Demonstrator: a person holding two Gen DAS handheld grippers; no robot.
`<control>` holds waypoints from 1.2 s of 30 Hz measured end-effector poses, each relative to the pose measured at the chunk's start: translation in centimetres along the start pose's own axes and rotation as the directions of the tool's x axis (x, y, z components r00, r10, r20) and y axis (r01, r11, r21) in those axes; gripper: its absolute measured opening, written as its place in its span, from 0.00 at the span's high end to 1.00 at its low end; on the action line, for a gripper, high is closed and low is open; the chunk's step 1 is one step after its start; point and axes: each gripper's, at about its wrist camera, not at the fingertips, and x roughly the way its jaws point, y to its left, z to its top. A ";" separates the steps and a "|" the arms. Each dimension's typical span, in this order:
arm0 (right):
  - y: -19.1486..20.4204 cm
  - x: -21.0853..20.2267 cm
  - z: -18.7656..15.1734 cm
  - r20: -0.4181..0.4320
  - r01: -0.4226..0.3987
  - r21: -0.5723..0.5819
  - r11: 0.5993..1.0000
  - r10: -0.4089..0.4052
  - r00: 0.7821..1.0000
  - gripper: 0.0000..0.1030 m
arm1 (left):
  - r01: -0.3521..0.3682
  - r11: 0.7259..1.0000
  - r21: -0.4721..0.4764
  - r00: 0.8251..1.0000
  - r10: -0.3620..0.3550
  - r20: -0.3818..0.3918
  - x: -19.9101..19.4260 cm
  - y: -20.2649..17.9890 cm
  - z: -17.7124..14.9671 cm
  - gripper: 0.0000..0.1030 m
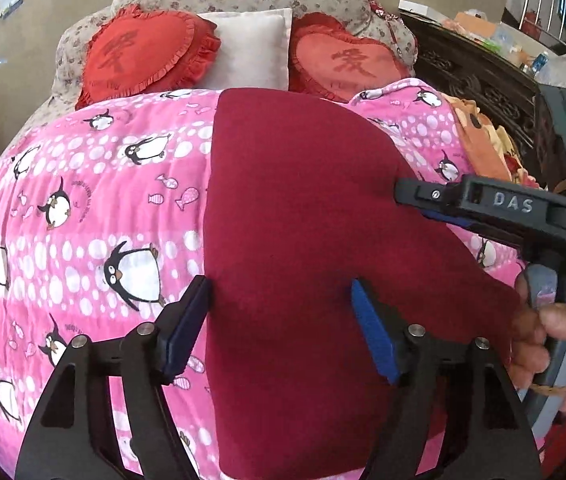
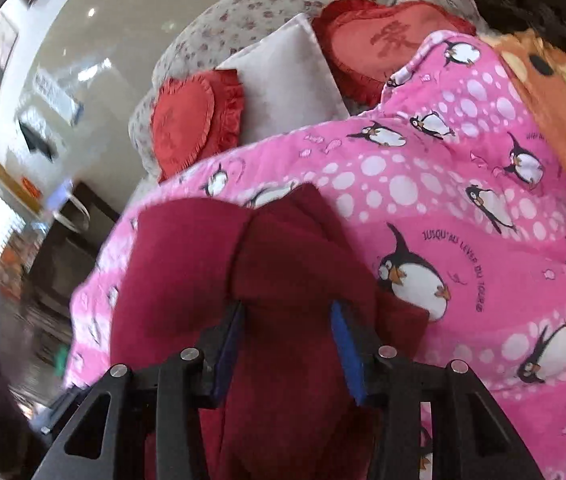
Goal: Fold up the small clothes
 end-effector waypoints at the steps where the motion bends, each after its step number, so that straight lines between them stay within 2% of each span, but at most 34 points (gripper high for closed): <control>1: 0.2 -0.3 0.0 -0.001 0.003 -0.013 1.000 -0.003 1.000 0.59 | 0.002 1.000 -0.003 1.000 -0.002 -0.003 0.1 0.0 0.0 0.27; 5: 1.6 -3.1 -1.0 0.024 0.023 -0.071 0.997 -0.021 0.999 0.58 | 0.011 1.000 -0.024 1.000 -0.011 -0.002 0.0 0.5 -0.3 0.25; 10: 3.9 -7.0 -3.7 0.057 -0.007 -0.146 0.989 0.016 0.998 0.58 | 0.018 0.999 -0.038 1.000 -0.018 -0.005 -0.1 0.6 -0.4 0.25; 13: 4.1 -6.0 -5.3 0.013 0.023 -0.175 0.984 -0.021 1.000 0.57 | 0.019 0.999 -0.045 1.000 -0.019 -0.002 -0.1 0.6 -0.5 0.25; 14: 3.7 -4.9 -5.9 -0.012 0.062 -0.182 0.981 -0.066 0.998 0.57 | 0.028 0.998 -0.053 1.000 -0.028 -0.001 -0.2 0.8 -0.5 0.25; 15: 3.0 -3.5 -6.5 -0.036 0.112 -0.188 0.976 -0.121 0.992 0.52 | 0.039 0.998 -0.058 0.999 -0.040 -0.009 -0.3 0.9 -0.6 0.25; 16: 2.5 -2.9 -6.8 -0.047 0.111 -0.181 0.977 -0.122 0.991 0.49 | 0.051 0.997 -0.064 0.998 -0.052 -0.025 -0.3 1.1 -0.6 0.25; 18: 0.9 -3.2 -7.2 -0.039 0.057 -0.101 0.993 -0.061 0.997 0.40 | 0.117 0.988 -0.105 0.992 -0.122 -0.035 -0.9 2.2 -0.9 0.25; 19: 0.3 -3.9 -7.2 -0.021 0.025 -0.065 0.998 -0.026 0.999 0.38 | 0.144 0.982 -0.122 0.989 -0.148 -0.026 -1.2 2.6 -1.0 0.25; 21: -0.6 -5.2 -7.3 0.029 -0.031 -0.040 0.999 0.032 0.999 0.30 | 0.182 0.973 -0.139 0.983 -0.184 -0.002 -1.6 3.8 -1.2 0.23; 22: -1.1 -5.7 -7.4 0.057 -0.051 -0.035 0.998 0.053 0.997 0.26 | 0.184 0.973 -0.138 0.983 -0.185 0.008 -1.5 4.2 -1.2 0.23; 24: -1.7 -5.5 -7.4 0.068 -0.059 -0.018 0.998 0.060 0.996 0.12 | 0.203 0.967 -0.153 0.979 -0.205 0.001 -0.9 4.7 -1.1 0.23; 26: -2.7 -4.2 -7.3 0.050 -0.083 0.026 0.996 0.082 0.995 0.09 | 0.250 0.949 -0.190 0.967 -0.256 -0.010 -0.1 5.0 -1.1 0.22; 31: -3.3 -0.6 -6.9 -0.002 -0.213 0.134 0.968 0.215 0.977 0.09 | 0.284 0.935 -0.211 0.954 -0.298 -0.037 2.1 3.7 -1.2 0.14; 32: -3.2 -0.1 -7.0 -0.006 -0.243 0.149 0.959 0.246 0.969 0.13 | 0.299 0.930 -0.212 0.948 -0.314 -0.042 2.4 3.5 -1.2 0.13; 33: -3.0 0.2 -7.1 -0.005 -0.262 0.161 0.951 0.267 0.964 0.28 | 0.297 0.931 -0.212 0.949 -0.312 -0.041 2.5 3.3 -1.3 0.13; 34: -2.8 0.2 -7.2 0.001 -0.276 0.174 0.945 0.280 0.960 0.30 | 0.298 0.931 -0.209 0.949 -0.313 -0.037 2.4 3.4 -1.2 0.15; 36: -1.6 -0.9 -7.1 -0.004 -0.251 0.134 0.959 0.253 0.967 0.48 | 0.314 0.924 -0.217 0.944 -0.328 -0.031 1.7 3.7 -1.1 0.23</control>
